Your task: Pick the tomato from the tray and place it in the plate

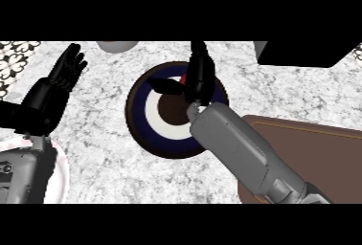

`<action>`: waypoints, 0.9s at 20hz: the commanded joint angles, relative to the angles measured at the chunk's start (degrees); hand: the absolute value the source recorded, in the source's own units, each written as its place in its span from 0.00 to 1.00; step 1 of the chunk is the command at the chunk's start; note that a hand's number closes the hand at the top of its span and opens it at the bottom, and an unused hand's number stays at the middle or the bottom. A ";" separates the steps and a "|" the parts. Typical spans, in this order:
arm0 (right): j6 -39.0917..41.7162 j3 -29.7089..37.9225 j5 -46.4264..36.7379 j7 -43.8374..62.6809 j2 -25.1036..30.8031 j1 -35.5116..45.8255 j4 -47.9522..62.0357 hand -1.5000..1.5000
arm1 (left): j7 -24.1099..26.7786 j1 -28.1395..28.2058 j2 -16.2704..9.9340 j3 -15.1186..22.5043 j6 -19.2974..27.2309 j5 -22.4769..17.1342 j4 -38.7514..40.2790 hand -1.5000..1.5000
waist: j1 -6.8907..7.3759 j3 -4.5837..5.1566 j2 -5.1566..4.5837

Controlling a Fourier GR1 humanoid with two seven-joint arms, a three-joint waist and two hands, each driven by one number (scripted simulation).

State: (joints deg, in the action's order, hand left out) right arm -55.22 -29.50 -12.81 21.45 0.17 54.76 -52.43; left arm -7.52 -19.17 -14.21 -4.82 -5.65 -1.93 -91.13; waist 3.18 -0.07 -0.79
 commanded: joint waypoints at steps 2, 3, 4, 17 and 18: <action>-2.15 4.13 7.46 -9.31 -0.16 -5.15 -5.38 0.00 | -0.80 0.47 0.35 -0.41 1.53 1.18 -0.15 0.50 | -2.12 0.00 0.45; -5.11 2.73 7.50 -8.32 -0.16 -6.67 -8.35 0.00 | 2.65 3.22 -2.43 -3.41 -1.98 -1.38 1.52 0.50 | -2.16 0.04 0.58; -3.25 5.78 8.89 -12.76 -0.16 -9.15 -8.28 0.00 | -1.36 1.70 -0.37 -1.04 0.97 0.60 -1.81 0.50 | -2.39 -0.01 0.59; 11.22 10.60 15.64 -29.70 9.55 -41.95 -34.11 0.00 | 0.71 4.25 0.30 -1.80 0.62 1.47 -1.77 0.50 | -3.71 0.05 0.89; 15.28 15.04 19.01 -35.33 10.12 -40.78 -29.50 0.00 | 0.41 4.89 -1.79 -4.03 -2.42 -1.79 -2.96 0.50 | -3.25 0.03 0.79</action>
State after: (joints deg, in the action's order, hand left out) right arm -45.45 -17.70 3.06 -6.01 8.52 20.16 -80.49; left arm -7.19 -14.77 -15.14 -7.56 -6.24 -1.96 -93.32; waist -0.31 -0.04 0.06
